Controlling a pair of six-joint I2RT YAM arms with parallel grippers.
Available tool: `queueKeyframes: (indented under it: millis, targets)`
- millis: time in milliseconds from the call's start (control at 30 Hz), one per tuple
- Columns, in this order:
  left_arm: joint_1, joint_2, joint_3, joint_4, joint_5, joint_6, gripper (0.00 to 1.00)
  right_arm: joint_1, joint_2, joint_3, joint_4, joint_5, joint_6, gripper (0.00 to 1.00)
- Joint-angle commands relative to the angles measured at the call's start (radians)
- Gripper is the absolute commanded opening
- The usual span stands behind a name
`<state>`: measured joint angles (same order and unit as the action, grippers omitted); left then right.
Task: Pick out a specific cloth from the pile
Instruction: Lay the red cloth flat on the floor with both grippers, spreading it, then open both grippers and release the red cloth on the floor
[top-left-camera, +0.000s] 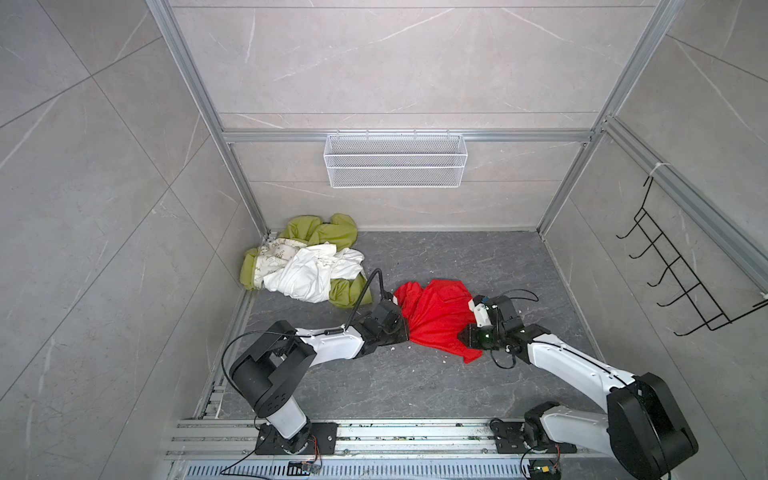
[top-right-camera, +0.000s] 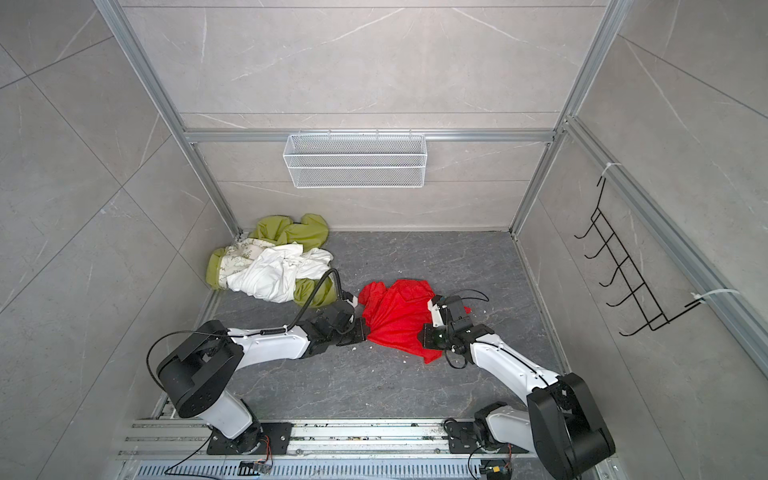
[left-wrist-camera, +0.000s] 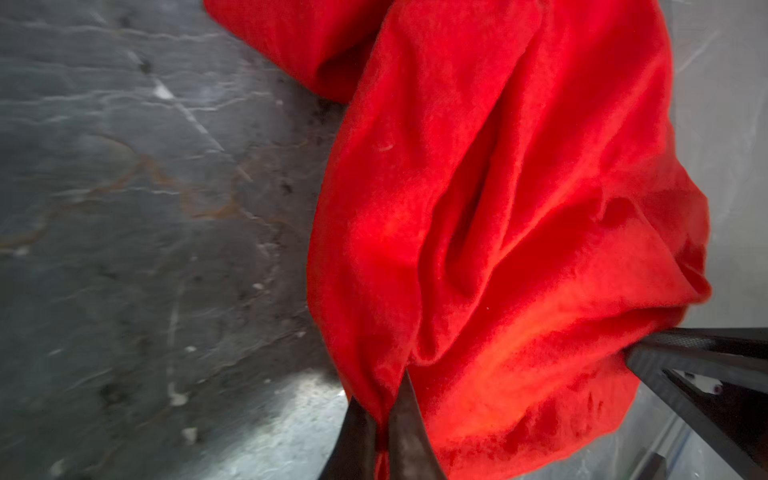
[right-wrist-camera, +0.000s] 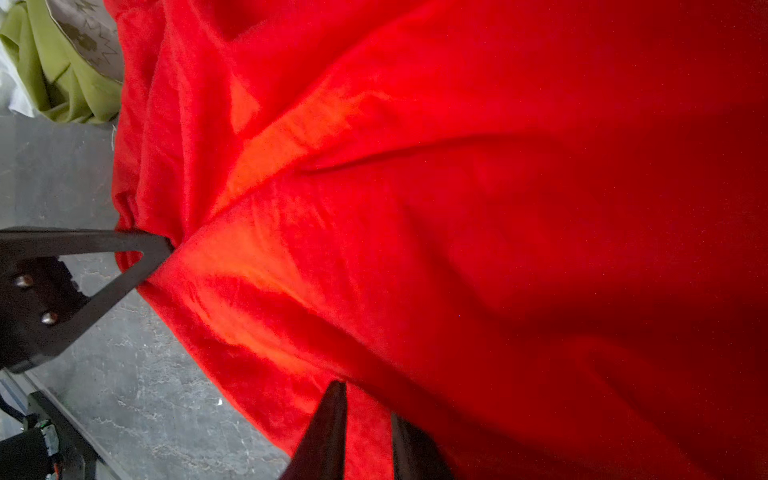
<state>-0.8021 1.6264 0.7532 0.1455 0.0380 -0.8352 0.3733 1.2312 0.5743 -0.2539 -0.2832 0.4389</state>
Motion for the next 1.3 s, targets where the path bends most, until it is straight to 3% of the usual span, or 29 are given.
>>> queueKeyframes:
  millis: [0,133,400,533,900,1267]
  targets:
    - [0.0,-0.054,0.009,-0.015,-0.031,0.011,0.15,-0.001,-0.026,0.006,-0.049,0.031,0.003,0.28]
    - [0.0,-0.066,0.02,-0.017,-0.032,0.021,0.3,-0.001,-0.041,0.029,-0.073,0.034,-0.002,0.31]
    - [-0.002,-0.142,0.024,-0.042,-0.061,0.047,0.51,-0.001,-0.118,0.113,-0.158,0.084,-0.029,0.35]
    - [-0.002,-0.211,0.02,-0.078,-0.11,0.086,0.64,-0.002,-0.137,0.122,-0.109,0.138,-0.058,0.36]
    - [0.001,-0.403,-0.034,-0.143,-0.181,0.187,0.74,-0.001,-0.244,0.111,0.088,0.334,-0.166,0.38]
    - [0.09,-0.611,-0.037,-0.332,-0.18,0.269,0.91,-0.002,-0.285,0.245,0.014,0.593,-0.199,0.41]
